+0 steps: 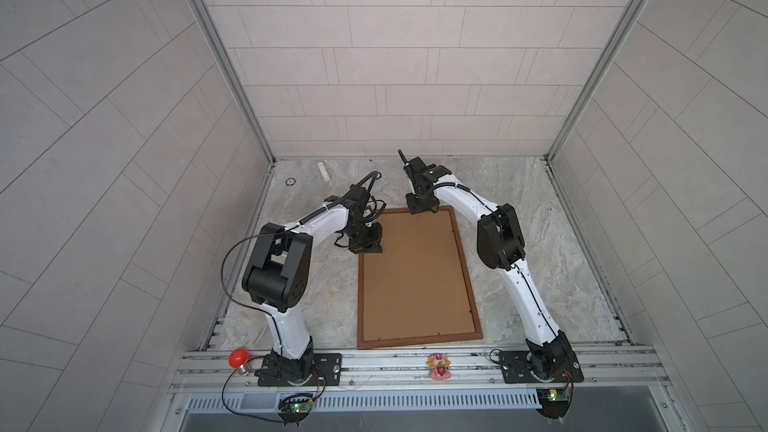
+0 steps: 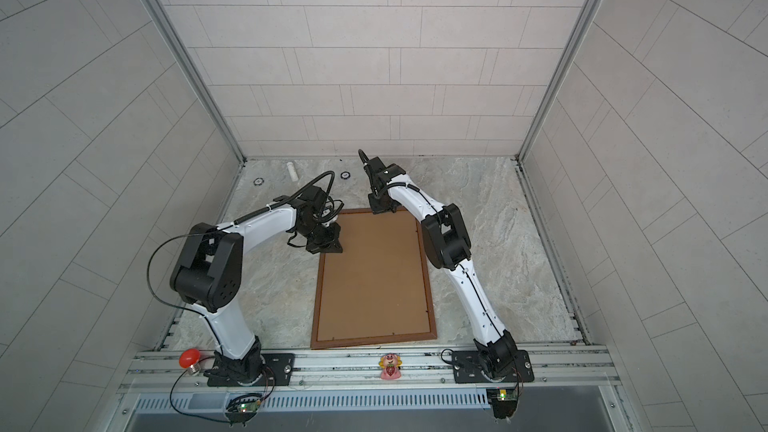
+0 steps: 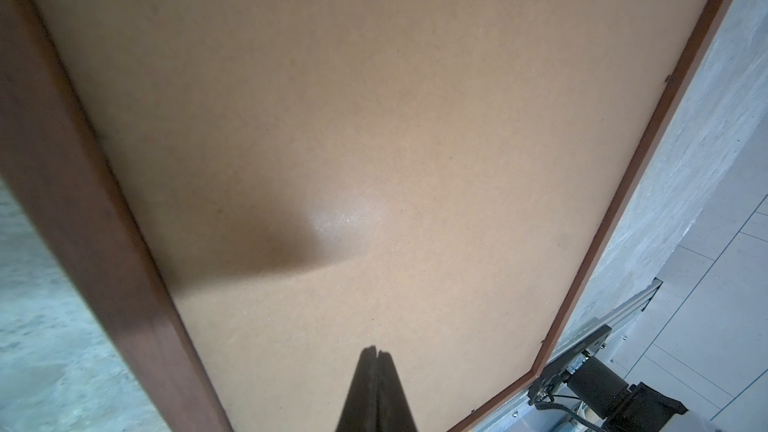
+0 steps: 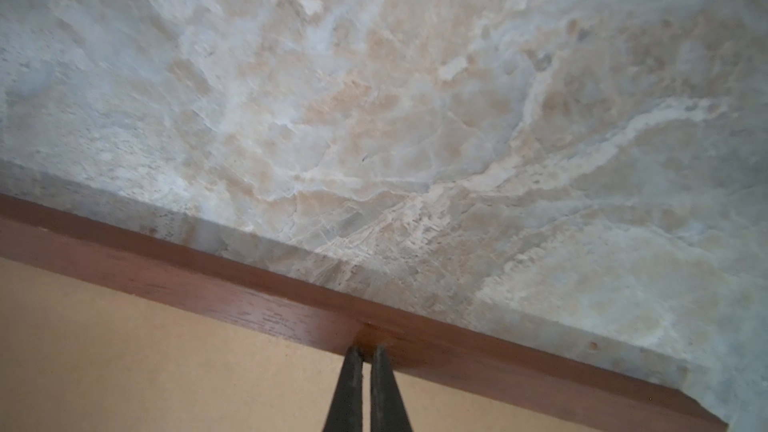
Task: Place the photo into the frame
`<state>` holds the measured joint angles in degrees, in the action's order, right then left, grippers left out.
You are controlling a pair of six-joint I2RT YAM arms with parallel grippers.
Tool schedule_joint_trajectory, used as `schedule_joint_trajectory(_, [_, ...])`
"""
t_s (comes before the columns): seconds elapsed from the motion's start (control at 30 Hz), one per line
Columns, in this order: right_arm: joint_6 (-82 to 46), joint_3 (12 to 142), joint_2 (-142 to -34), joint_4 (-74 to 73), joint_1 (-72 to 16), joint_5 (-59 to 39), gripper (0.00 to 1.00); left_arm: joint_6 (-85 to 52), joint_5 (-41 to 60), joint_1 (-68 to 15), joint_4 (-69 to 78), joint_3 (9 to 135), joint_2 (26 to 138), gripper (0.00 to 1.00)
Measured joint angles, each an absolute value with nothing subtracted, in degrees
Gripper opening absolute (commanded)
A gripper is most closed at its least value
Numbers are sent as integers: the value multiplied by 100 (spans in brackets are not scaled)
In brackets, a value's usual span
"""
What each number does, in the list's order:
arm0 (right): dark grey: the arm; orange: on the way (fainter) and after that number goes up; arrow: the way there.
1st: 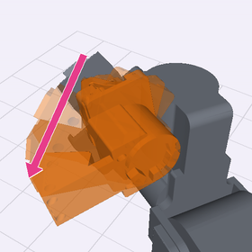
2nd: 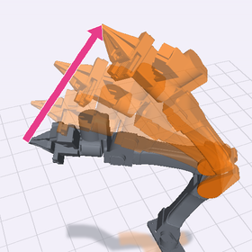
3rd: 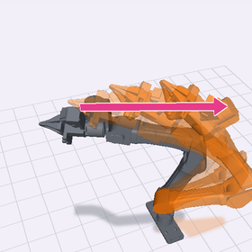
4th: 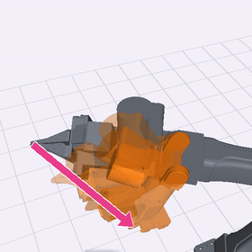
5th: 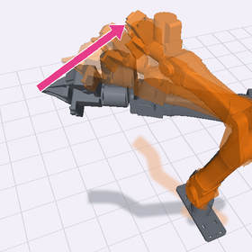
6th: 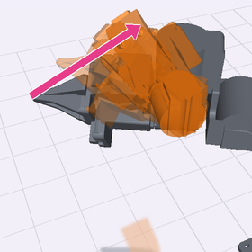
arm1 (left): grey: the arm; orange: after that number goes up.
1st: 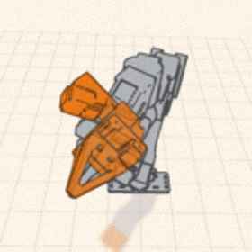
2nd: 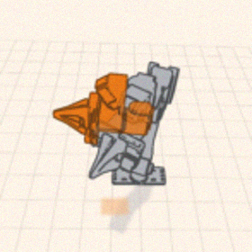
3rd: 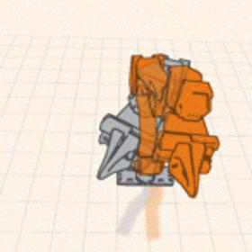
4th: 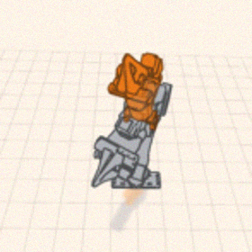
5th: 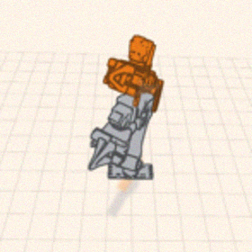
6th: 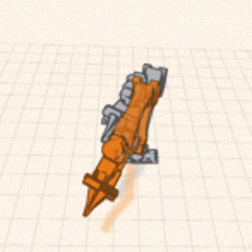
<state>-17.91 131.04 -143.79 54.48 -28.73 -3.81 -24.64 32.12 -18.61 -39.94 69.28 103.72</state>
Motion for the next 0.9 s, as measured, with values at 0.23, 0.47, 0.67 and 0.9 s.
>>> schedule_joint_trajectory(0.23, [-1715, 13216, -14468, 5867, -2893, -434, 0, -2432, 3264, -1796, -4018, 6930, 10372, 0])
schedule_joint_trajectory(0.47, [-1697, 13233, -14475, 5876, -2893, -445, 0, -2388, 3308, -1745, -4051, 6930, 10372, 0])
schedule_joint_trajectory(0.67, [-1693, 13334, -14453, 6034, -2805, -499, 0, -2373, 3310, -1697, -4080, 6930, 10328, 0])
schedule_joint_trajectory(0.9, [-1697, 13037, -13906, 6355, -2440, -543, 0, -2353, 3282, -1245, -4145, 6930, 9920, 0])
